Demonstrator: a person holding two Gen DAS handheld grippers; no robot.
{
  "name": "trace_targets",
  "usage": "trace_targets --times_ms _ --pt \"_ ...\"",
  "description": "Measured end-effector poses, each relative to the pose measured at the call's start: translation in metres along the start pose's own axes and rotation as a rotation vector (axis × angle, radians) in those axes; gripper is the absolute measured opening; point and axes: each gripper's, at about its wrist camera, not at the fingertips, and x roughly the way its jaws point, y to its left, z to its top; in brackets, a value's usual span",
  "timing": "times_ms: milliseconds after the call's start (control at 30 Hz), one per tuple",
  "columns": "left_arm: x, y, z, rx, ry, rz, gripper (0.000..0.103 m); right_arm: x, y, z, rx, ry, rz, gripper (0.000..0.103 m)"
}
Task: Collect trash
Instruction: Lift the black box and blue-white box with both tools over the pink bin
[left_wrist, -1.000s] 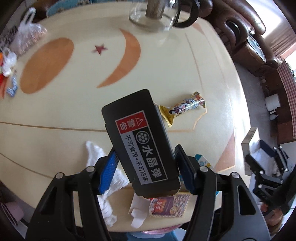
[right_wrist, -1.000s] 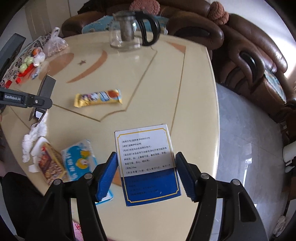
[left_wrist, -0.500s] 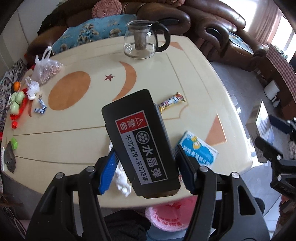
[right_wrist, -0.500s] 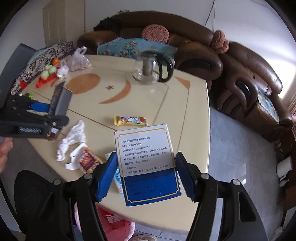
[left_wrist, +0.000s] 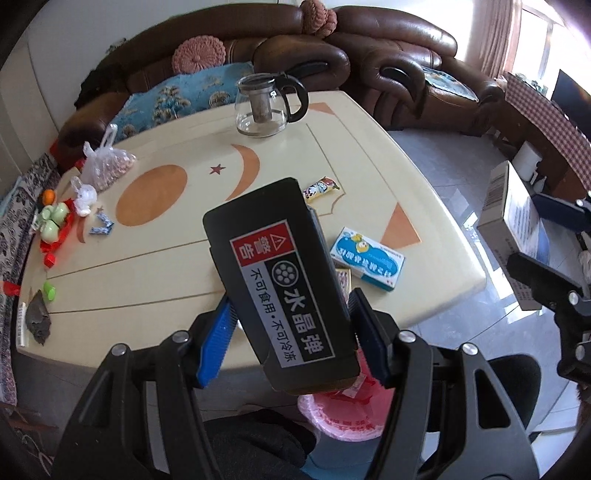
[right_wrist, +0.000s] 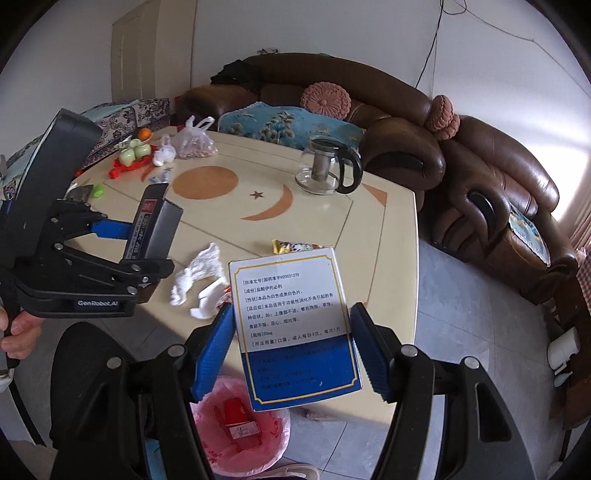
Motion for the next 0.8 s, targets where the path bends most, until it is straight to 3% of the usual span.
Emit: trace_targets --times_ms 333,800 --pt "-0.017 -0.021 -0.049 0.052 -0.022 -0.025 0.061 -0.029 0.03 -0.037 -0.01 -0.007 0.026 0.062" --pt "0.002 -0.055 -0.104 0.118 0.018 -0.061 0.061 -0.02 0.049 -0.094 0.019 0.057 0.044 0.062"
